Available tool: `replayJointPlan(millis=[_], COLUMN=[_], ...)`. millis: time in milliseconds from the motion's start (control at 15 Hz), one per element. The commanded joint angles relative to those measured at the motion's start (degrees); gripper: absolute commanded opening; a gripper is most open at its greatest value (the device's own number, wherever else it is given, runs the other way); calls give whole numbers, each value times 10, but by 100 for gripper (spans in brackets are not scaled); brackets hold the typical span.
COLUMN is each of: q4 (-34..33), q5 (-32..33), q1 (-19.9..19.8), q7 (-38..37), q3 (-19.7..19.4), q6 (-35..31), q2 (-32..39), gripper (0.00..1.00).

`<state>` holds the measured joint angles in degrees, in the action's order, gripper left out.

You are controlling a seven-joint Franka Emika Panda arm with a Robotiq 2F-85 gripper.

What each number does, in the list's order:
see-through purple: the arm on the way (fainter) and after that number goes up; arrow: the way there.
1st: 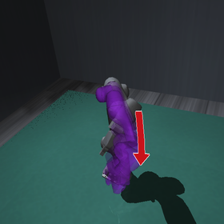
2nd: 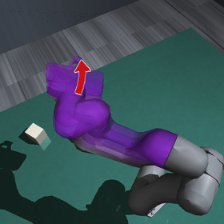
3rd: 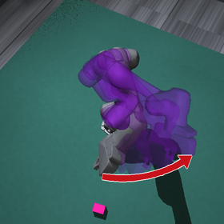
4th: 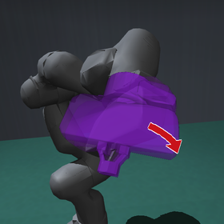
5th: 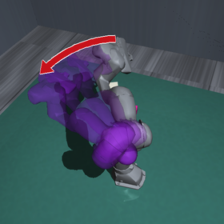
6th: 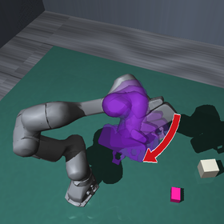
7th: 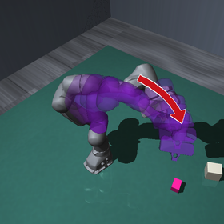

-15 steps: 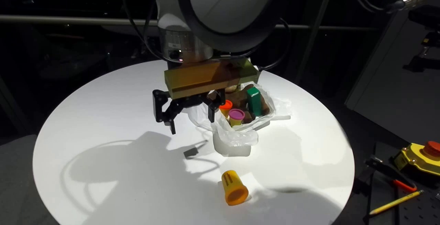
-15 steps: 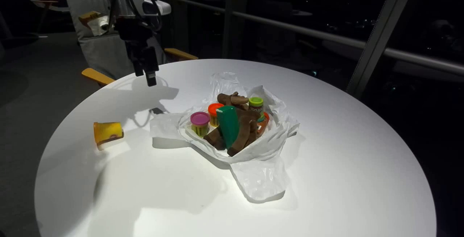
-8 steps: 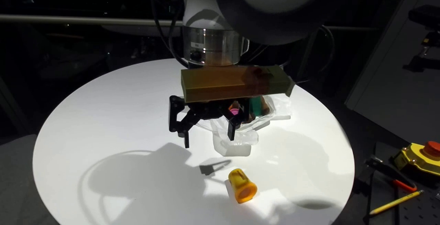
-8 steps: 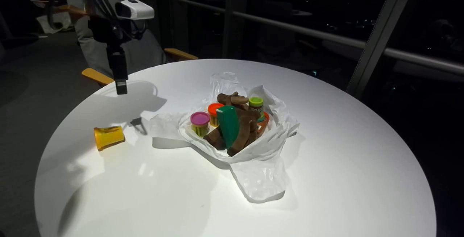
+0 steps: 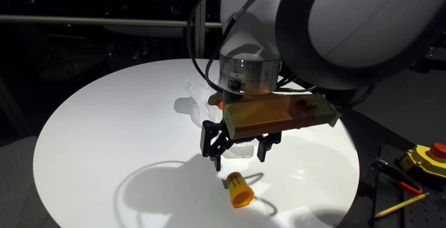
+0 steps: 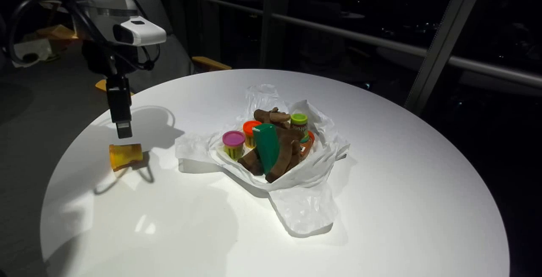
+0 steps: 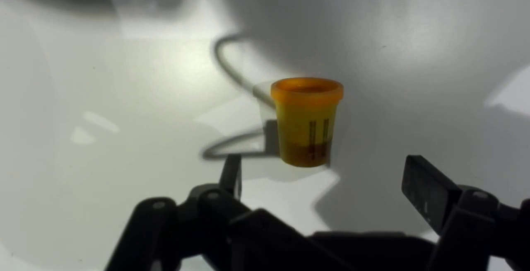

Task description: Put the objects inside the plastic

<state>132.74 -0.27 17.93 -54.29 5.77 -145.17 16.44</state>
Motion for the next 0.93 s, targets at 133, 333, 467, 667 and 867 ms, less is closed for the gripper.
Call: replayJointPlan(millis=[133, 333, 467, 667, 867], q4=[35, 35, 29, 24, 16], q5=[-19, -6, -3, -12, -19], q1=[-12, -9, -10, -16, -20], q7=[52, 71, 90, 131, 170], q3=[15, 9, 6, 10, 12], q6=[-43, -53, -57, -66, -75], q2=[1, 13, 25, 42, 60], gripper=[100, 100, 100, 100, 100])
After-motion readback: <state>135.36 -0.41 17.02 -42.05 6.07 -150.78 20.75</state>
